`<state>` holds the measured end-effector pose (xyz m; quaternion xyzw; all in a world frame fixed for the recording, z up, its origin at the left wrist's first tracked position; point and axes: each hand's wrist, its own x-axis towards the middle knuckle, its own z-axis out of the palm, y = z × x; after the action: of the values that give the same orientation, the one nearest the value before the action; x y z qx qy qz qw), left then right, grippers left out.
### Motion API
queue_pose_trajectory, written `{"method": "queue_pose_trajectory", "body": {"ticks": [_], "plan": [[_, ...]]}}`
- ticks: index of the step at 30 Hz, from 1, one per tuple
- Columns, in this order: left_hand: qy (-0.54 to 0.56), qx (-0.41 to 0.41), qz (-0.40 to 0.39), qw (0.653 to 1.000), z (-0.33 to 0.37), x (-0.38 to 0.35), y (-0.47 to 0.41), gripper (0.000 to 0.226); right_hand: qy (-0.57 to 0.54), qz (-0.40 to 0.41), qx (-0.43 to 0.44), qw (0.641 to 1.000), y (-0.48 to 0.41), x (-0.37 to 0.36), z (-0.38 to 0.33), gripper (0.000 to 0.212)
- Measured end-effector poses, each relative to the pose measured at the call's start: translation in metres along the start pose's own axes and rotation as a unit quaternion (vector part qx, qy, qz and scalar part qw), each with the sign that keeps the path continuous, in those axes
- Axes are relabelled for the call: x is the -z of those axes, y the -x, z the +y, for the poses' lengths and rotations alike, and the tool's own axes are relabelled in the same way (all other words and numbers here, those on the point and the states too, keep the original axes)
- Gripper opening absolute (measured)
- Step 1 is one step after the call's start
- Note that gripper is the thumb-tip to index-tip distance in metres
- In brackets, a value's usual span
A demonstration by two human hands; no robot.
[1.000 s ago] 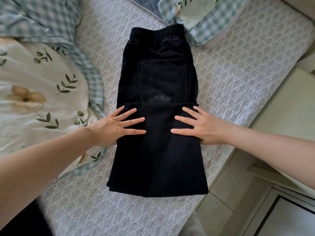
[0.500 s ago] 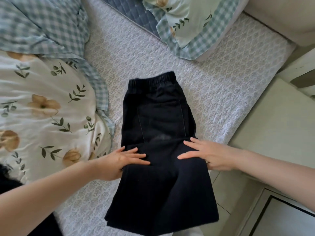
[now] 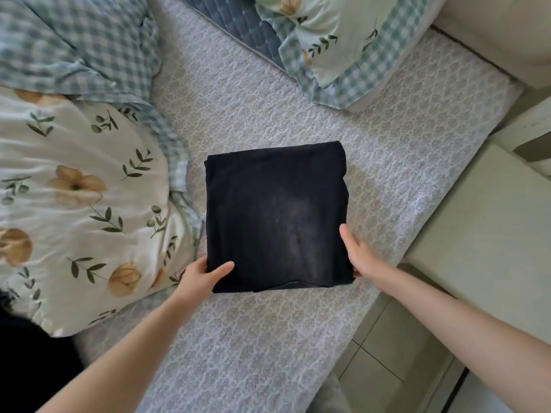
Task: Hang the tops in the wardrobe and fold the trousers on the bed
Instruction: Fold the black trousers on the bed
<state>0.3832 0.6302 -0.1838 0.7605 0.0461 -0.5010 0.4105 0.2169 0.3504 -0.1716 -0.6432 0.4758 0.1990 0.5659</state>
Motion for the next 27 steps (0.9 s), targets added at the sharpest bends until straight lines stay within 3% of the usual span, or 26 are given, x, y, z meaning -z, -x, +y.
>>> {"method": "queue_pose_trajectory", "body": {"ticks": [4, 8, 12, 17, 22, 25, 27], "plan": [[0.057, -0.053, 0.025, 0.997, -0.012, 0.000, 0.013, 0.025, 0.039, 0.059, 0.078, 0.994, 0.015, 0.000, 0.017, 0.035], [0.085, -0.071, 0.002, 0.994, -0.021, 0.001, 0.024, 0.029, 0.003, 0.079, 0.096, 0.992, 0.025, -0.001, 0.031, 0.033], [0.010, -0.041, 0.024, 0.999, -0.031, -0.004, 0.025, 0.017, 0.022, 0.064, 0.056, 0.996, 0.028, -0.007, 0.044, 0.028], [-0.047, -0.038, 0.095, 0.994, -0.025, -0.006, 0.012, 0.029, 0.015, 0.115, 0.030, 0.993, 0.024, -0.008, 0.032, 0.036], [0.035, -0.038, 0.120, 0.992, 0.002, -0.013, -0.003, 0.049, -0.132, 0.097, 0.022, 0.986, 0.017, -0.011, 0.004, 0.077], [0.094, -0.016, 0.136, 0.986, 0.020, -0.022, -0.014, 0.055, -0.056, 0.144, -0.012, 0.988, 0.004, -0.025, -0.011, 0.092], [0.110, 0.002, 0.156, 0.982, 0.026, -0.027, -0.019, 0.061, -0.006, 0.171, -0.031, 0.985, -0.002, -0.034, -0.016, 0.085]]}}
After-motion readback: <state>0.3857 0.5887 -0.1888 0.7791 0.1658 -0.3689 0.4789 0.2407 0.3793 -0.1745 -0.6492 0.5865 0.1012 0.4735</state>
